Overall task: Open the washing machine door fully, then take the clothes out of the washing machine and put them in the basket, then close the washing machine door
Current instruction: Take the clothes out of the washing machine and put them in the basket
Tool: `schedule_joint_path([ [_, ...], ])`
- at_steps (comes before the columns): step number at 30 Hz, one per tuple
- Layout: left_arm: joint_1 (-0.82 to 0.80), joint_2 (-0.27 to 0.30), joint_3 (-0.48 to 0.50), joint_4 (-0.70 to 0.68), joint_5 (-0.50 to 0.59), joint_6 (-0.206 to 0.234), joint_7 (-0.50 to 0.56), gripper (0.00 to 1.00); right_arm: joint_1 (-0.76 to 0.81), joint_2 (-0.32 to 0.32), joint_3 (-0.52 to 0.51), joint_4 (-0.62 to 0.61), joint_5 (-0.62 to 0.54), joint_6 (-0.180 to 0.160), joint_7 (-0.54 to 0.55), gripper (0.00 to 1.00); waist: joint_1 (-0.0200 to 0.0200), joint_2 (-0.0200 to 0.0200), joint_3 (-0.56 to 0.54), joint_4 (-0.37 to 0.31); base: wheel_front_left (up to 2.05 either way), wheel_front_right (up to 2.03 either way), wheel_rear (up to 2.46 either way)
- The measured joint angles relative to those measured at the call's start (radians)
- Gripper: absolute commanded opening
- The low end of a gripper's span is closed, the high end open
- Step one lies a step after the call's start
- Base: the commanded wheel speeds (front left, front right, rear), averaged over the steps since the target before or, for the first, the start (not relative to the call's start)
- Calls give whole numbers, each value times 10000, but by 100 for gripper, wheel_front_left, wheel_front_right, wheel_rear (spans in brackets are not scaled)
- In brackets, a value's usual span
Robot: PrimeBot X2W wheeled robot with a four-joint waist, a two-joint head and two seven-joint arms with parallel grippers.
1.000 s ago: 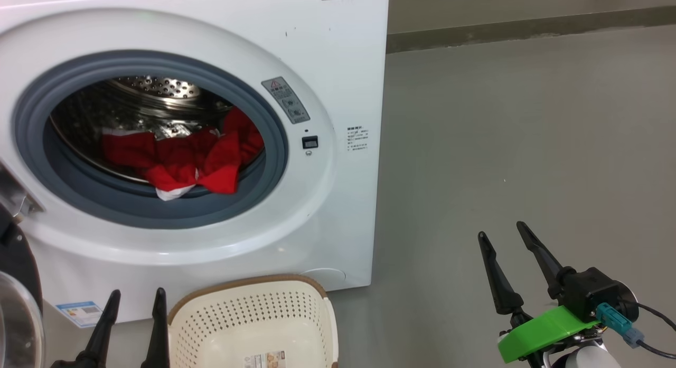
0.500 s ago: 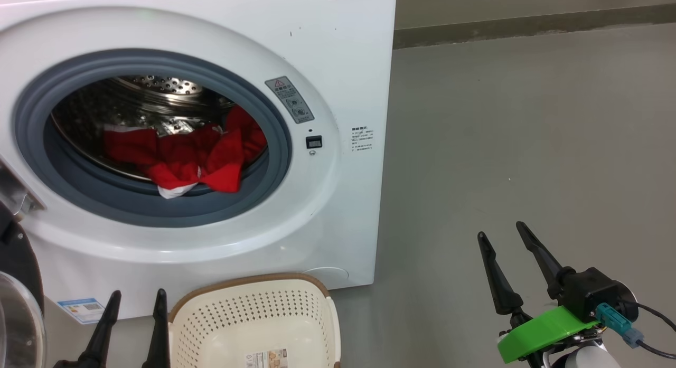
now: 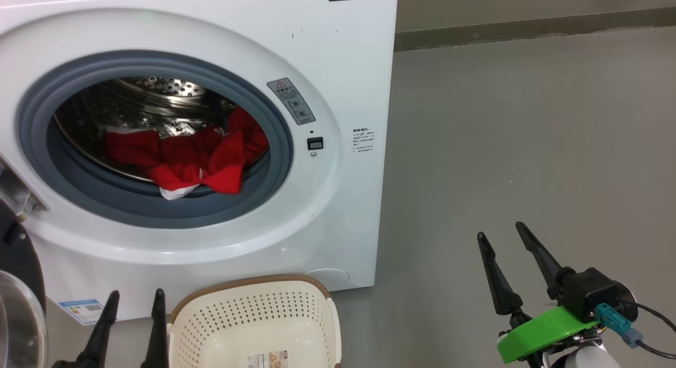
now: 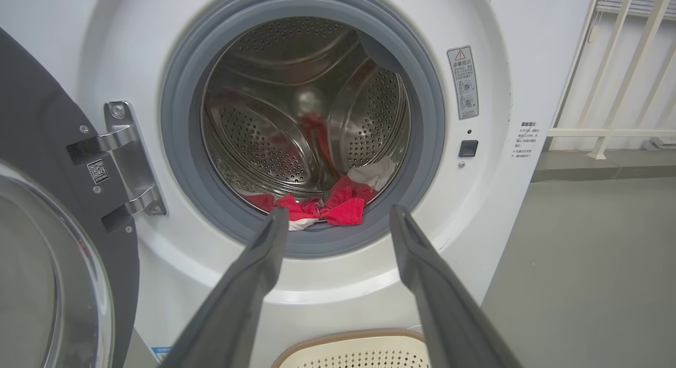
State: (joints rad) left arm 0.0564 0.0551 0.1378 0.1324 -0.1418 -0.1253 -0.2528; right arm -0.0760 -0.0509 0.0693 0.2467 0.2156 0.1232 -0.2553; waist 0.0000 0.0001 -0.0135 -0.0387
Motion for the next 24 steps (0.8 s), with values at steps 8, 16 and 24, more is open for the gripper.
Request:
schedule_joint_path([
  [8,-66,-17,-48,389,-44,0,2,100,0,0,-6,0,0,0,0,100,0,0,126,56,0,0,0],
  [16,-1317,226,-341,959,36,4,0,100,-129,0,31,-56,-12,0,0,100,0,0,615,152,0,0,0],
  [24,-3109,244,-502,1434,4,2,0,100,-773,-4,44,-157,-330,0,0,100,0,0,1519,278,0,0,0],
])
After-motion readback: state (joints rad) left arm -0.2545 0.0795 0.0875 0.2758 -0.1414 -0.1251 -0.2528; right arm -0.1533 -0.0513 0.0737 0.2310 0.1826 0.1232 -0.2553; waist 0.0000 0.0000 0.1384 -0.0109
